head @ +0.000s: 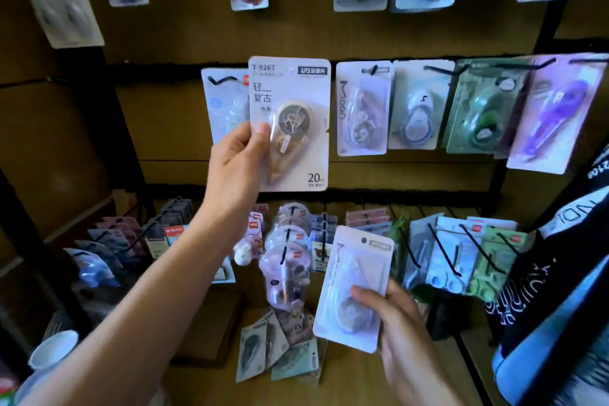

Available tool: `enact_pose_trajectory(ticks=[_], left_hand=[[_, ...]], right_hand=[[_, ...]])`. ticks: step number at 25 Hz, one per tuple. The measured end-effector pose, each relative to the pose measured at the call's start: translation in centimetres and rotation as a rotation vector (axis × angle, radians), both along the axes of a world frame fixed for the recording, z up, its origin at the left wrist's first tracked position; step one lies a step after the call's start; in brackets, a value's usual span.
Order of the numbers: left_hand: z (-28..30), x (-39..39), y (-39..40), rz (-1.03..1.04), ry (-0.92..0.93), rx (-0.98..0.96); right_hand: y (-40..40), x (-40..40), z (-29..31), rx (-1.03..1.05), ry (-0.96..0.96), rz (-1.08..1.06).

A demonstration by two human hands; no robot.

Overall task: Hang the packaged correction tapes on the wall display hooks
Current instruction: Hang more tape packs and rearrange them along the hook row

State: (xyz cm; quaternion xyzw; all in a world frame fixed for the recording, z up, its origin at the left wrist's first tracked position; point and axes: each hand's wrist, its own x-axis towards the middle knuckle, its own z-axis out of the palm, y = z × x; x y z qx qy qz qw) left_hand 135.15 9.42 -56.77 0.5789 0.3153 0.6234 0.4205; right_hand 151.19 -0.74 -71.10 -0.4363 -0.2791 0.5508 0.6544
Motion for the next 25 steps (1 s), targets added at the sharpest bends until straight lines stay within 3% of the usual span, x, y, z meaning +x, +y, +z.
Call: enact_pose_trajectory(ticks=[11, 25], left_hand=[[0.0, 0.8, 0.5, -0.024, 0.08, -0.05], [0.7, 0.6, -0.1, 0.007, 0.034, -0.073]], right_hand=[[0.9, 0.9, 0.5, -0.064, 0.122, 0.075], [0.5, 0.8, 0.7, -0.138, 0.043, 0.02]])
